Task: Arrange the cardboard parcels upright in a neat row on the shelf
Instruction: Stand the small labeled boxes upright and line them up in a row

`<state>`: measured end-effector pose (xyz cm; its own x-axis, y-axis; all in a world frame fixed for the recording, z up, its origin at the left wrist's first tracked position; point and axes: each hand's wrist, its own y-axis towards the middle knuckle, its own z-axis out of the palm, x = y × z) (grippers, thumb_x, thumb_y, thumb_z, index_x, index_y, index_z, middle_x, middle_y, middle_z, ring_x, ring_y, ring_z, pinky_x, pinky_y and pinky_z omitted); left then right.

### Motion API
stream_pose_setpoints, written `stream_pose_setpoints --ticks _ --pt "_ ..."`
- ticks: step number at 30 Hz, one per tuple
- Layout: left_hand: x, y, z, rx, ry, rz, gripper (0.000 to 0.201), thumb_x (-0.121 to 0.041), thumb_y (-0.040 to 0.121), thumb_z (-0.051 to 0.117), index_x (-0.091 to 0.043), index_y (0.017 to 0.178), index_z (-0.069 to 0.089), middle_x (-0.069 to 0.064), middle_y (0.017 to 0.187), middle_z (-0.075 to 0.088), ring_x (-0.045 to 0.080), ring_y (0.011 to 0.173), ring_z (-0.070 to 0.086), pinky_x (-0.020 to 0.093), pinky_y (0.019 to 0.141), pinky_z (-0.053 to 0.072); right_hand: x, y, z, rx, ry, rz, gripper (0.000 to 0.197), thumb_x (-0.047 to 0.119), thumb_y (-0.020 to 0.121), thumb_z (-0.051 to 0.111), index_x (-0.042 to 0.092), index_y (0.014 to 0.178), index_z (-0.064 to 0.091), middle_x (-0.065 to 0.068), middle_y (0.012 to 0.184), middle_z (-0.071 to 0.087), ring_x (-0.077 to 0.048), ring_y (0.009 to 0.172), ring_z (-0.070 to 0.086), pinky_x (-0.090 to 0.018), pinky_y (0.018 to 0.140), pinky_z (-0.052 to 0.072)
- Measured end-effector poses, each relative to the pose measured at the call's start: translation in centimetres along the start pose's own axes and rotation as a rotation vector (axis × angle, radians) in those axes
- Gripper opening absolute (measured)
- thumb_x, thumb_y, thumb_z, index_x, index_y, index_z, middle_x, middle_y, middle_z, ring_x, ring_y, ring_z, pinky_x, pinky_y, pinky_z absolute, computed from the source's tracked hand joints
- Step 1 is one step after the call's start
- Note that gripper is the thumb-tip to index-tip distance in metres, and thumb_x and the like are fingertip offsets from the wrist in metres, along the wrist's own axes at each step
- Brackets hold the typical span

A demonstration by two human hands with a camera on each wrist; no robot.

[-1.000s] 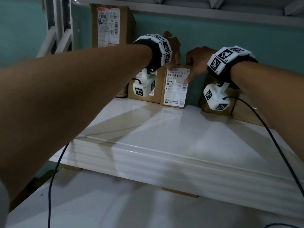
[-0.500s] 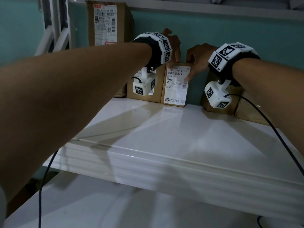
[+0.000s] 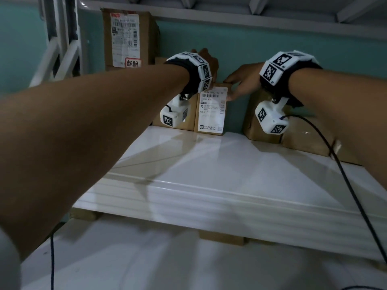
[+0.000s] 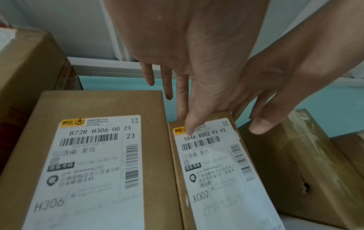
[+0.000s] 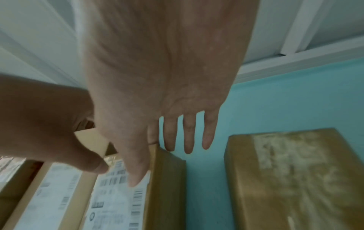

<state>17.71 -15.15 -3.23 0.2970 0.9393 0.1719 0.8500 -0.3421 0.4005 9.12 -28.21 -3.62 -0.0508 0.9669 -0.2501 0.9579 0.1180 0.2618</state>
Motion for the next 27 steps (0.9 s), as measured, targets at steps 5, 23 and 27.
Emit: stream_pose_setpoints --ticks 5,23,27 --pt "-0.1 -1.3 -0.9 -0.046 0.102 0.07 0.039 -0.029 0.067 0.082 -0.03 0.105 0.072 0.005 0.108 0.063 0.02 0.087 0.06 0.03 0.078 0.051 -2.4 -1.9 -0.4 -0.074 0.038 0.054 0.071 0.041 0.091 0.059 0.023 0.152 0.026 -0.002 0.157 0.027 -0.022 0.144 0.028 -0.033 0.115 0.021" --pt "-2.0 -3.2 -1.7 0.019 0.08 -0.084 0.04 -0.046 0.065 0.077 -0.031 0.1 0.069 -0.01 0.094 0.068 0.014 0.092 0.051 0.027 0.065 0.047 -12.1 -10.4 -1.5 -0.01 -0.049 0.227 0.065 0.04 0.094 0.054 0.021 0.151 0.027 -0.006 0.157 0.026 -0.025 0.142 0.031 -0.034 0.115 0.024" --pt "-4.2 -3.5 -3.2 -0.024 0.14 -0.04 0.045 -0.044 0.07 0.073 -0.034 0.113 0.064 0.008 0.121 0.054 0.027 0.105 0.057 0.043 0.09 0.051 -13.4 -12.0 -1.8 0.002 -0.05 0.246 0.064 0.039 0.095 0.053 0.022 0.151 0.026 -0.006 0.157 0.026 -0.025 0.142 0.029 -0.034 0.114 0.023"
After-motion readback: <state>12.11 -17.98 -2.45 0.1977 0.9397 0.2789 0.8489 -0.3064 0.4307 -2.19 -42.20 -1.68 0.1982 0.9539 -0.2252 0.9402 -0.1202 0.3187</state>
